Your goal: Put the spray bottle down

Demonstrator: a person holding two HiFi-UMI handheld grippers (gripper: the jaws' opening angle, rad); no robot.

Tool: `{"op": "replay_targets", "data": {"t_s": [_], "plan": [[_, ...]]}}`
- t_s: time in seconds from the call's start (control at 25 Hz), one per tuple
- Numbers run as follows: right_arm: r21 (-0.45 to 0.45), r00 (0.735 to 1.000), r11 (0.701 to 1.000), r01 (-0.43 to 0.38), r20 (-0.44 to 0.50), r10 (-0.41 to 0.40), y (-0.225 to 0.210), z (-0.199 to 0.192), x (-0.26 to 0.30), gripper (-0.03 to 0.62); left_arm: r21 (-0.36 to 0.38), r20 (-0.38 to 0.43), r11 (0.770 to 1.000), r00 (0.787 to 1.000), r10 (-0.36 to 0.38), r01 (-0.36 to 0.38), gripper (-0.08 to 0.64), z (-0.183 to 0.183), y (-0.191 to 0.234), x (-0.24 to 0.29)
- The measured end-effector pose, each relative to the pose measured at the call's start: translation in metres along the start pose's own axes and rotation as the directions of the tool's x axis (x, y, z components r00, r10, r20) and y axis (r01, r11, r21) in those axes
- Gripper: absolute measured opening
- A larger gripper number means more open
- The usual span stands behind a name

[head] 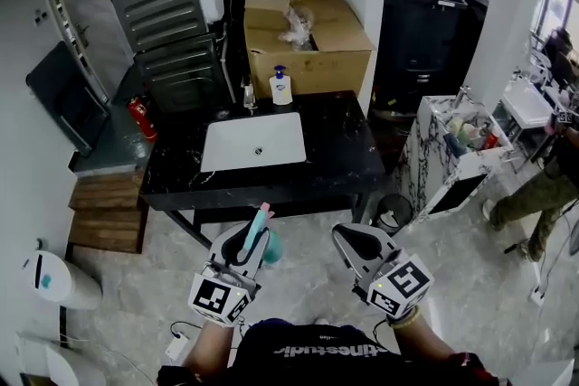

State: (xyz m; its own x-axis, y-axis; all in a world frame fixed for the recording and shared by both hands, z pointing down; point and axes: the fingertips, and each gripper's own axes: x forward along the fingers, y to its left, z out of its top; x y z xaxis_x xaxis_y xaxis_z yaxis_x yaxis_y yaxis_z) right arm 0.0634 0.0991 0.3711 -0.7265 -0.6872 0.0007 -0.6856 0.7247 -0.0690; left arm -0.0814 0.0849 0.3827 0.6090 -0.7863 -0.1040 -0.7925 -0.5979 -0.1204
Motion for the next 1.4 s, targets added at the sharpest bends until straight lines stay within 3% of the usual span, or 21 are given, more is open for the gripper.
{"op": "replay_targets", "data": {"t_s": [0.24, 0.52, 0.96, 1.16, 1.4], "plan": [[0.038, 1.000, 0.999, 0.004, -0.001, -0.004, -0.025, -0.007, -0.007, 0.040, -0.032, -0.019, 0.999, 1.000, 0.013, -0.013, 0.109, -0.005, -0.007, 0.014], [0.062, 0.999, 0.998, 0.028, -0.039, -0.025, -0.056, -0.032, 0.022, 0.040, -0.030, -0.025, 1.000, 1.000, -0.002, 0.001, 0.109, -0.029, 0.019, 0.047], [0.035, 0.995, 0.996, 0.088, -0.057, -0.086, -0.137, -0.016, 0.154, 0.040, -0.088, -0.009, 0.993, 0.997, -0.074, 0.073, 0.109, -0.066, 0.133, 0.141], [0.007, 0.995, 0.996, 0.092, -0.047, -0.091, -0.154, -0.004, 0.227, 0.040, -0.090, 0.002, 0.990, 0.995, -0.105, 0.104, 0.109, -0.070, 0.191, 0.172], [0.011, 0.992, 0.993, 0.114, -0.056, -0.113, -0.169, -0.007, 0.273, 0.040, -0.079, 0.006, 0.988, 0.991, -0.135, 0.135, 0.109, -0.077, 0.235, 0.197]]}}
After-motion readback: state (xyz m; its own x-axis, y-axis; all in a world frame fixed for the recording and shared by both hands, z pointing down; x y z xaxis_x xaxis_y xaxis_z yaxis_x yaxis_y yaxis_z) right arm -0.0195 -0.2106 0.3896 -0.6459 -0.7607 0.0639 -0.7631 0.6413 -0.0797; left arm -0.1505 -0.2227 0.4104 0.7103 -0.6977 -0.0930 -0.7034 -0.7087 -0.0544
